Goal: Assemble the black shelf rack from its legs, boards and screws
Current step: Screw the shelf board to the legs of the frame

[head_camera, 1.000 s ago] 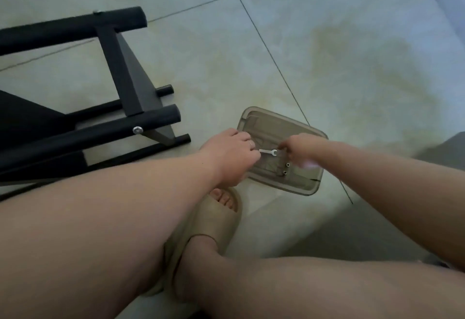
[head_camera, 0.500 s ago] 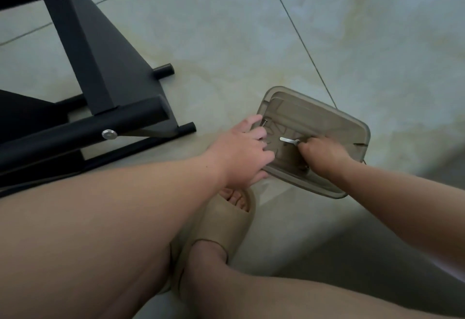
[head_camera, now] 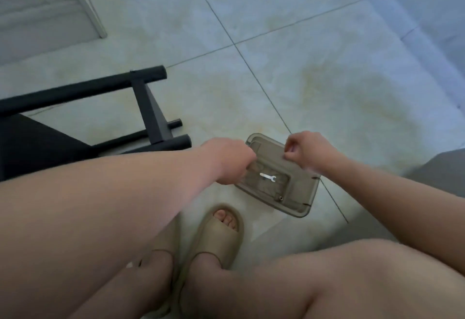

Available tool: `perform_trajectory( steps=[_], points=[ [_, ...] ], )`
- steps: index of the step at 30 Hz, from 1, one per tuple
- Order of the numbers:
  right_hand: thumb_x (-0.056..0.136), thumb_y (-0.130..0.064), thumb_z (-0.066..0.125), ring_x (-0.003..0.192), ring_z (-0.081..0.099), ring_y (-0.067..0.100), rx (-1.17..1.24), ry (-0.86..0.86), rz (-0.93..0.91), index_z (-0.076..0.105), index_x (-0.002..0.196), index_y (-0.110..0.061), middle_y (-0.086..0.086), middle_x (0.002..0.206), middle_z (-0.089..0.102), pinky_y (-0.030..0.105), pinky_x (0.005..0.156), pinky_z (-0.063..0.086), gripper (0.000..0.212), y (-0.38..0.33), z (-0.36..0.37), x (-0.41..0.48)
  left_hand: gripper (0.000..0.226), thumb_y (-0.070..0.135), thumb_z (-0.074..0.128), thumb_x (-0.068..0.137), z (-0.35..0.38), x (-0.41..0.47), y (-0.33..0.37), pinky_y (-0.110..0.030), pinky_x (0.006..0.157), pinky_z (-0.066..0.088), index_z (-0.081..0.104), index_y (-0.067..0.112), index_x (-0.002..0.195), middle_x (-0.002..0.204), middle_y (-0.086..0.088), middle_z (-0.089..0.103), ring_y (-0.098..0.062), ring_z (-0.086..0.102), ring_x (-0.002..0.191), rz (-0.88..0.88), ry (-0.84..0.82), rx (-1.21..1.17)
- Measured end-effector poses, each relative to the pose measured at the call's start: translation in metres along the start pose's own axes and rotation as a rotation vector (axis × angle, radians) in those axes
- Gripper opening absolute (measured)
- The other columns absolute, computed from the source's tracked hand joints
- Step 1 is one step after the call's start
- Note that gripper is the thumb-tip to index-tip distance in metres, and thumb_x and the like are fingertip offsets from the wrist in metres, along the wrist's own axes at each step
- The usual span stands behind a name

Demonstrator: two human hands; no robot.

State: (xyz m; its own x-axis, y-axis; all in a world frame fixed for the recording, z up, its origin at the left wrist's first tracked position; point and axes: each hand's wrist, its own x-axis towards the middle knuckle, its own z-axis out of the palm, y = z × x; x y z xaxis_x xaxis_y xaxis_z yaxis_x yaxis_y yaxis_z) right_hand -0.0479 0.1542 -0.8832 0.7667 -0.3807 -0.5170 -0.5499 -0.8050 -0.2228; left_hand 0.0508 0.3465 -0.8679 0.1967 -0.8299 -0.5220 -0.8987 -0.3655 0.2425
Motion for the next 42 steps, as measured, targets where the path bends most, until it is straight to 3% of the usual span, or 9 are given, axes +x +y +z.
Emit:
perform_trajectory(
  steps=[5, 10, 15, 18, 24, 28, 32, 39, 42],
  points=[
    [0.087, -0.023, 0.077, 0.067, 0.054, 0.008, 0.190, 0.218, -0.127, 0.063, 0.077, -0.021, -0.009, 0.072, 0.059, 0.025, 0.059, 0.038, 0.017, -0.081, -0.079, -0.055, 0.023, 0.026, 0.047, 0.099, -0.059, -0.082, -0.025, -0.035, 0.088, 0.051, 0.068, 0.018, 0.105, 0.113, -0.001, 0.069, -0.023, 0.063, 0.099, -0.233, 0.193, -0.305],
    [0.086, -0.019, 0.075, 0.059, 0.053, 0.000, 0.436, 0.406, -0.250, 0.060, 0.071, -0.028, -0.012, 0.068, 0.060, 0.010, 0.050, 0.036, 0.023, -0.168, -0.093, -0.109, 0.032, 0.033, 0.047, 0.103, -0.065, -0.154, -0.048, -0.038, 0.078, 0.055, 0.062, 0.006, 0.112, 0.100, -0.009, 0.071, -0.021, 0.069, 0.076, -0.567, 0.294, -1.423],
    [0.086, -0.019, 0.074, 0.058, 0.056, -0.003, 0.563, 0.403, -0.354, 0.066, 0.072, -0.028, -0.012, 0.068, 0.066, 0.009, 0.051, 0.041, 0.019, -0.230, -0.088, -0.147, 0.057, 0.049, 0.036, 0.106, -0.064, -0.204, -0.051, -0.041, 0.079, 0.056, 0.050, -0.001, 0.128, 0.117, -0.023, 0.067, -0.034, 0.069, 0.099, -0.416, 0.210, -2.013],
    [0.087, -0.017, 0.072, 0.059, 0.056, -0.002, 0.527, 0.362, -0.374, 0.067, 0.075, -0.027, -0.012, 0.071, 0.065, 0.008, 0.053, 0.040, 0.016, -0.253, -0.084, -0.157, 0.065, 0.049, 0.032, 0.107, -0.067, -0.220, -0.048, -0.040, 0.080, 0.057, 0.052, -0.010, 0.128, 0.118, -0.026, 0.068, -0.035, 0.071, 0.102, -0.364, 0.240, -2.089],
    [0.089, -0.018, 0.065, 0.082, 0.064, 0.012, 0.413, 0.267, -0.443, 0.076, 0.095, -0.022, -0.012, 0.084, 0.063, 0.030, 0.071, 0.057, 0.013, -0.285, -0.070, -0.165, 0.058, 0.038, 0.029, 0.109, -0.060, -0.248, -0.054, -0.041, 0.088, 0.056, 0.064, -0.008, 0.110, 0.095, -0.022, 0.073, -0.033, 0.074, 0.087, -0.310, 0.263, -2.190],
    [0.092, -0.020, 0.065, 0.070, 0.061, -0.008, 0.559, 0.309, -0.446, 0.072, 0.080, -0.032, -0.014, 0.077, 0.069, 0.006, 0.059, 0.043, 0.018, -0.286, -0.068, -0.156, 0.039, 0.021, 0.039, 0.107, -0.055, -0.253, -0.063, -0.038, 0.076, 0.060, 0.064, -0.010, 0.111, 0.100, -0.022, 0.071, -0.031, 0.073, 0.091, -0.413, 0.274, -2.227],
    [0.094, -0.020, 0.061, 0.056, 0.055, -0.004, 0.535, 0.303, -0.373, 0.067, 0.075, -0.031, -0.014, 0.067, 0.062, 0.007, 0.052, 0.039, 0.022, -0.274, -0.072, -0.140, 0.030, -0.010, 0.036, 0.097, -0.053, -0.254, -0.079, -0.036, 0.075, 0.058, 0.061, -0.010, 0.115, 0.113, -0.022, 0.066, -0.029, 0.070, 0.098, -0.550, 0.268, -2.136],
    [0.094, -0.024, 0.058, 0.087, 0.065, 0.016, 0.265, 0.144, -0.239, 0.069, 0.101, -0.024, -0.008, 0.096, 0.067, 0.024, 0.067, 0.049, 0.013, -0.248, -0.062, -0.092, 0.033, -0.009, 0.027, 0.103, -0.050, -0.227, -0.112, -0.031, 0.060, 0.061, 0.057, -0.007, 0.117, 0.100, -0.022, 0.073, -0.022, 0.076, 0.076, -0.570, 0.285, -1.994],
    [0.095, -0.031, 0.061, 0.104, 0.058, 0.016, -0.002, 0.028, -0.294, 0.058, 0.131, -0.027, -0.006, 0.119, 0.061, 0.031, 0.086, 0.049, 0.036, -0.236, -0.049, -0.065, 0.029, -0.001, 0.030, 0.107, -0.039, -0.216, -0.127, -0.030, 0.059, 0.061, 0.052, -0.008, 0.125, 0.097, -0.022, 0.071, -0.022, 0.076, 0.076, -0.604, 0.243, -1.763]
  ],
)
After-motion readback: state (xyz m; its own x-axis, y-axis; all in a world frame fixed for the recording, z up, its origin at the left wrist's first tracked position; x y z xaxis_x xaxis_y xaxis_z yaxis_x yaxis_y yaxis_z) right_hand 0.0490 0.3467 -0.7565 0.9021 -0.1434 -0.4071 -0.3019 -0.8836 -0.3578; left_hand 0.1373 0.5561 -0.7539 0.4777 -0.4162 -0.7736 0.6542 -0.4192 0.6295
